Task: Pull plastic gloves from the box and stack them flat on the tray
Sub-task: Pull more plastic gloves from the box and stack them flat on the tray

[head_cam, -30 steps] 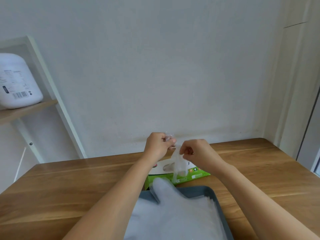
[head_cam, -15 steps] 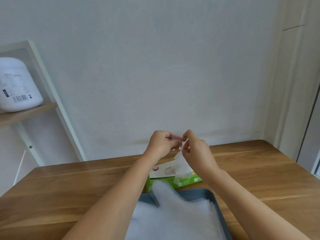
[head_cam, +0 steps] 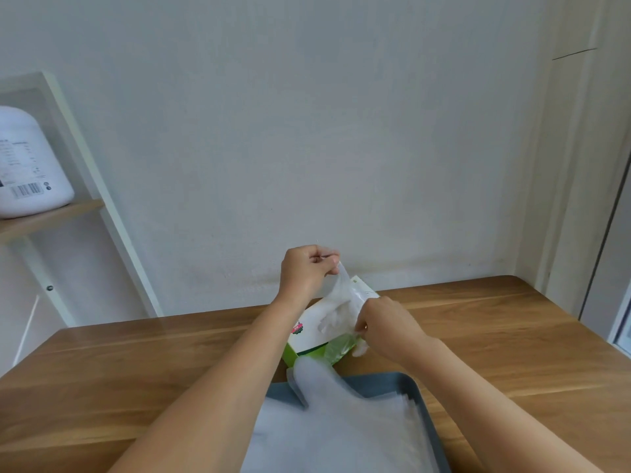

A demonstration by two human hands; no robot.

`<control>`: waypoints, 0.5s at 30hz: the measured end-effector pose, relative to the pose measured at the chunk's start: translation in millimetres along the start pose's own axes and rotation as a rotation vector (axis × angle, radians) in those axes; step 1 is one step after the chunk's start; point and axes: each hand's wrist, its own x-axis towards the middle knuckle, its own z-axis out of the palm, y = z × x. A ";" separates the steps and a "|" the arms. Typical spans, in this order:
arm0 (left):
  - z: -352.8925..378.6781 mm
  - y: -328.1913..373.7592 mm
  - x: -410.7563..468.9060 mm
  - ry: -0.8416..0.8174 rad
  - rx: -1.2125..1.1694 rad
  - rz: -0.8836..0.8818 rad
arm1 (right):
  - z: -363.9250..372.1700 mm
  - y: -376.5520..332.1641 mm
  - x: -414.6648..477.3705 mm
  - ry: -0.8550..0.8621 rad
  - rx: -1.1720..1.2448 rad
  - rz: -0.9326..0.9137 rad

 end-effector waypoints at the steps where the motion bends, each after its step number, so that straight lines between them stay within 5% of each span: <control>1: 0.3 0.6 -0.8 -0.025 0.008 0.011 | -1.7 1.0 0.1 0.004 0.047 0.027; 7: 7.5 5.4 -15.2 -0.254 -0.003 0.060 | -21.7 11.9 -0.8 0.393 0.330 0.102; 11: 15.6 3.8 -25.9 -0.366 -0.034 0.017 | -17.6 12.8 2.4 0.206 0.285 0.086; 15: 15.0 -23.4 -32.6 -0.503 0.286 -0.109 | -1.6 22.1 9.3 0.187 0.431 0.275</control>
